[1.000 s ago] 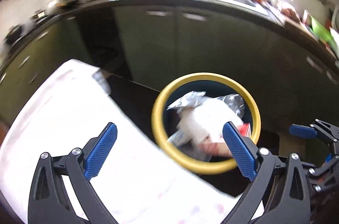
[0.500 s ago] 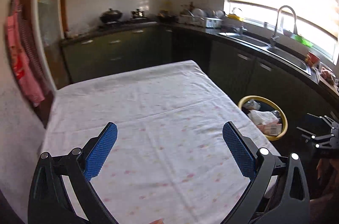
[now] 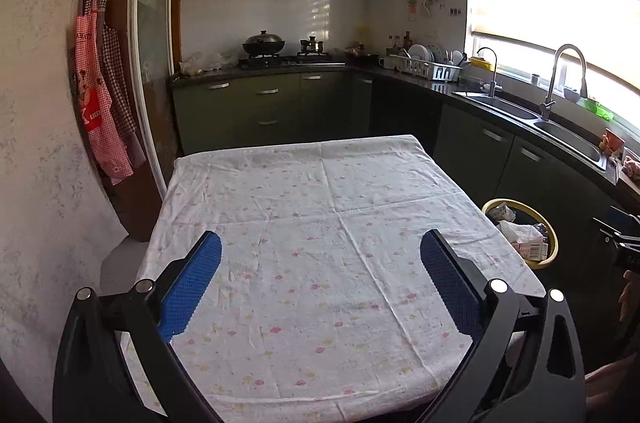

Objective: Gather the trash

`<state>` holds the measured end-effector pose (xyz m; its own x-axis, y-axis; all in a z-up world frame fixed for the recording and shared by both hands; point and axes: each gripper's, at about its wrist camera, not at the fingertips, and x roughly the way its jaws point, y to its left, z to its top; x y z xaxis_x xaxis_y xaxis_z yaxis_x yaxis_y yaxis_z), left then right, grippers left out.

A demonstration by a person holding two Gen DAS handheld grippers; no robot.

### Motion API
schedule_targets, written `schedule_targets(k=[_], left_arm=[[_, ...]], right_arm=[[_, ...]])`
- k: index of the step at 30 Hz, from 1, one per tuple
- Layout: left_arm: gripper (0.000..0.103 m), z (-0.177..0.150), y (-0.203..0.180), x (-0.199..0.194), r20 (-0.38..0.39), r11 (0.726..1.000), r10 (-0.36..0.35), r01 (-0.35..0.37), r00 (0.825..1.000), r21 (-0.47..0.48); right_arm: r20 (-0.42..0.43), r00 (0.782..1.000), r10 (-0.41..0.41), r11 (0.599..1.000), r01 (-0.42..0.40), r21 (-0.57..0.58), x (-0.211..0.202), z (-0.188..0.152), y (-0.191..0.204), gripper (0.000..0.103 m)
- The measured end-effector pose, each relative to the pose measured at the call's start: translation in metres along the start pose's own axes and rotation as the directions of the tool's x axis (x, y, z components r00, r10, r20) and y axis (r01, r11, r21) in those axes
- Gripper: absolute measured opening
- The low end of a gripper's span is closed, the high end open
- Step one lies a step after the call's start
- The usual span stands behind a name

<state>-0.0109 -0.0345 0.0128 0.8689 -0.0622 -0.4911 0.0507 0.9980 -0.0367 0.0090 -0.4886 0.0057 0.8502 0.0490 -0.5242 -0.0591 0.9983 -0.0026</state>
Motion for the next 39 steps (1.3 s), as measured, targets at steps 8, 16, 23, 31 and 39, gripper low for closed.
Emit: schedule_targets(k=[8,16,23,31,39], left_arm=[[0.098,0.002,-0.007,0.001,-0.004,1.000,-0.005,0.005,1.000,0.013],[0.098,0.002,-0.008,0.001,-0.005,1.000,-0.008,0.008,1.000,0.016],[0.098,0.001,-0.010,0.002,-0.009,1.000,-0.007,0.007,1.000,0.027],[0.098,0.000,-0.013,0.004,-0.017,0.999,-0.010,0.010,1.000,0.037],[0.098,-0.002,-0.015,0.006,-0.025,0.999,-0.016,0.017,1.000,0.038]], right_arm=[[0.016,1.000,0.003,1.000,-0.003,0.011,-0.005,0.005,-0.001,0.096],[0.022,1.000,0.009,1.000,-0.009,0.011,-0.008,0.007,0.000,0.096],[0.026,1.000,0.011,1.000,-0.011,0.009,-0.008,0.009,0.000,0.096],[0.022,1.000,0.007,1.000,-0.007,0.017,-0.007,0.008,-0.002,0.096],[0.021,1.000,0.007,1.000,-0.008,0.017,-0.007,0.008,-0.002,0.096]])
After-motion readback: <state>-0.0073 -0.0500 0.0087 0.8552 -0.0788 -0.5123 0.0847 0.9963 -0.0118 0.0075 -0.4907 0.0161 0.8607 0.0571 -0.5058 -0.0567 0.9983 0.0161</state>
